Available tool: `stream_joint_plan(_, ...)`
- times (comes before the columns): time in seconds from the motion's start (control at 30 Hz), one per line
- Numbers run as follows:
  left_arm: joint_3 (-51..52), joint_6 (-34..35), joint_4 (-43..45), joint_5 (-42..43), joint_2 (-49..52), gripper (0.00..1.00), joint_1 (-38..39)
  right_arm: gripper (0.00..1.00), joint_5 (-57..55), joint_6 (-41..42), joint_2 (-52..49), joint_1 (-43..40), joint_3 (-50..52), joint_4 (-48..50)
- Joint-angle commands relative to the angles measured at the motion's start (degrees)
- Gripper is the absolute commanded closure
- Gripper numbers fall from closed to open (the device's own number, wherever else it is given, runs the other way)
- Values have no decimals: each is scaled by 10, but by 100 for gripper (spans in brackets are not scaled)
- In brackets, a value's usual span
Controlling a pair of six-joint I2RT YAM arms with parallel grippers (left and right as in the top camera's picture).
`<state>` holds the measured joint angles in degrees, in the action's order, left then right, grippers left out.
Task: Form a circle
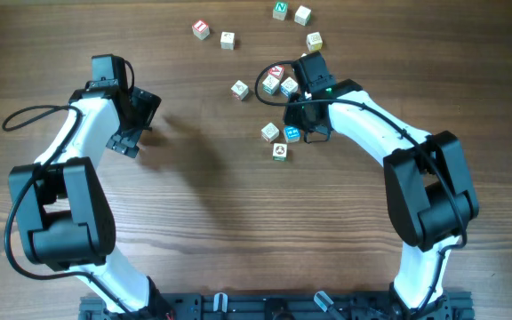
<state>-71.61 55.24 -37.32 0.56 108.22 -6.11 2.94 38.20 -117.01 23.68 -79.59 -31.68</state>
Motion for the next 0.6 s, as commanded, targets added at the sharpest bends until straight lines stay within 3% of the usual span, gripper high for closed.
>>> stream_joint_plan(0.0,-2,5,0,0,8,0,-1,95,2,9,-1,2,-4,-7)
stream_joint_plan(0.57,-2,5,0,0,8,0,-1,95,36,-40,-1,9,-4,4)
